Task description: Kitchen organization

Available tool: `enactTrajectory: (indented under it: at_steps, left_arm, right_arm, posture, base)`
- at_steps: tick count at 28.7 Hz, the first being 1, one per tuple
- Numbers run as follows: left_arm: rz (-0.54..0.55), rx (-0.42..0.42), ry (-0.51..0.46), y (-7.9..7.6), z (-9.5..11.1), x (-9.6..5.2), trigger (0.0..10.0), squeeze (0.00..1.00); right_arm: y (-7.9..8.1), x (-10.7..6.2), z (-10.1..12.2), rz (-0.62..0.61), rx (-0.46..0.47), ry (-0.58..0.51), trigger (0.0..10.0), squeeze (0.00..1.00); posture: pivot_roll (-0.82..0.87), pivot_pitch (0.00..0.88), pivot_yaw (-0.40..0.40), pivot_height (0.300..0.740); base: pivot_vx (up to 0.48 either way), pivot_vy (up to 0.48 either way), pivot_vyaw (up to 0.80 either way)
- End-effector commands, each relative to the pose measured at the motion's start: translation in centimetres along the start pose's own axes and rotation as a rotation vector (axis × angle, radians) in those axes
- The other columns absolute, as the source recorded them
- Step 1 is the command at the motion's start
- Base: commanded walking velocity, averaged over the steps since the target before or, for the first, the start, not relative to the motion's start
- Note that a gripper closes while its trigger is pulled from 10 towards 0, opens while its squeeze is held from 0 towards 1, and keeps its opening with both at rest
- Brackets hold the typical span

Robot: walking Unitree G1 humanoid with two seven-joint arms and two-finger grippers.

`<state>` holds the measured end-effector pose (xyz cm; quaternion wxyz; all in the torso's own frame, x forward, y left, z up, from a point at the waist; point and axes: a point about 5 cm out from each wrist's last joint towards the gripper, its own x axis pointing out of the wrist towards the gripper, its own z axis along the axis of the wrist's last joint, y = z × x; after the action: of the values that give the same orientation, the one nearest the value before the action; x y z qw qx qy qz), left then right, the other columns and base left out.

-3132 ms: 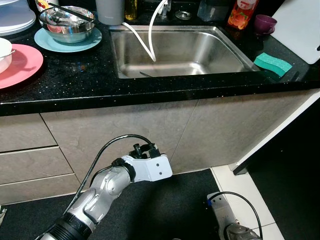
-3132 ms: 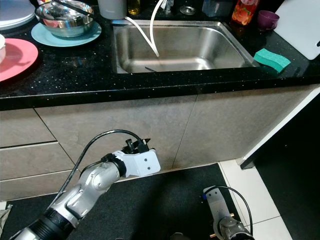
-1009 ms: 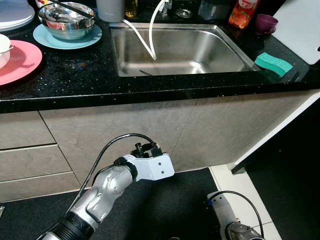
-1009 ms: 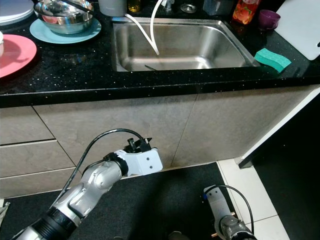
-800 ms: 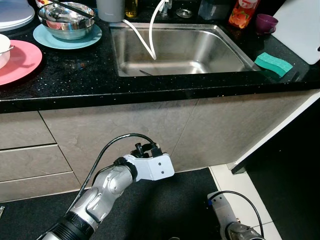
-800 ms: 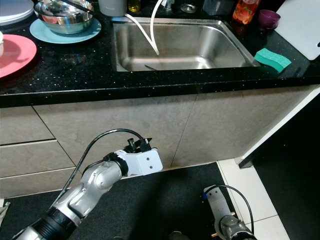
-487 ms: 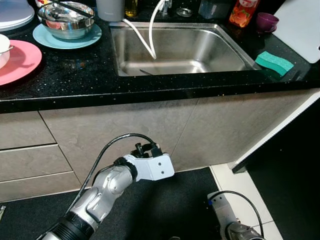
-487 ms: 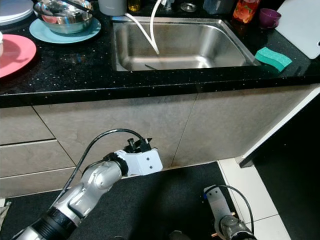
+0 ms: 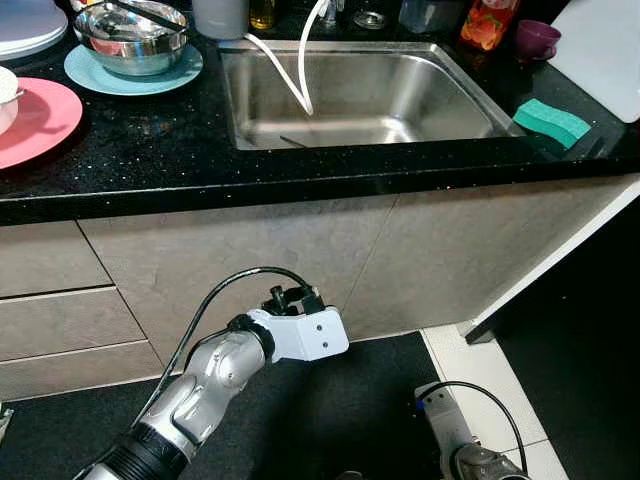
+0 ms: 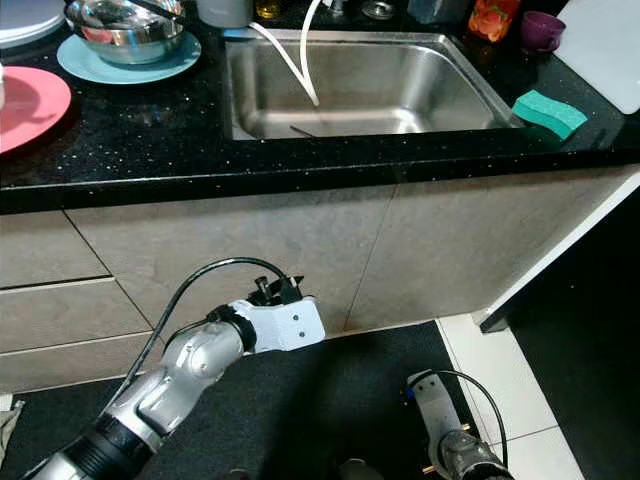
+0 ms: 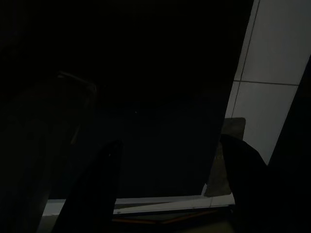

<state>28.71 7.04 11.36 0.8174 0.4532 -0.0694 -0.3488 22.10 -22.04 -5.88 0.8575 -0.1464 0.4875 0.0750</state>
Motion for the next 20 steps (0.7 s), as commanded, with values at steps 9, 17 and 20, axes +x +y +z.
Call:
enactTrajectory:
  at_steps: [9,17,20]
  left_arm:
    - [-0.018,-0.006,0.004,-0.46,-0.16,-0.13,10.0,0.00]
    - [-0.018,-0.006,0.004,-0.41,-0.19,-0.17,10.0,0.00]
    - [-0.019,-0.005,0.003,-0.38,-0.14,-0.20,10.0,0.00]
  right_arm:
    - [0.15,0.00,-0.55,0.005,0.005,0.023,10.0,0.00]
    - [0.23,0.01,-0.53,0.011,0.002,0.024,10.0,0.00]
    - [0.24,0.01,-0.55,0.012,0.000,0.025,10.0,0.00]
  posture:
    - [0.21,0.167,-0.105,0.740]
    - [0.22,0.170,-0.114,0.740]
    - [0.22,0.179,-0.119,0.740]
  base:
    - [0.000,0.000,0.00]
    - [0.000,0.000,0.00]
    - [0.000,0.000,0.00]
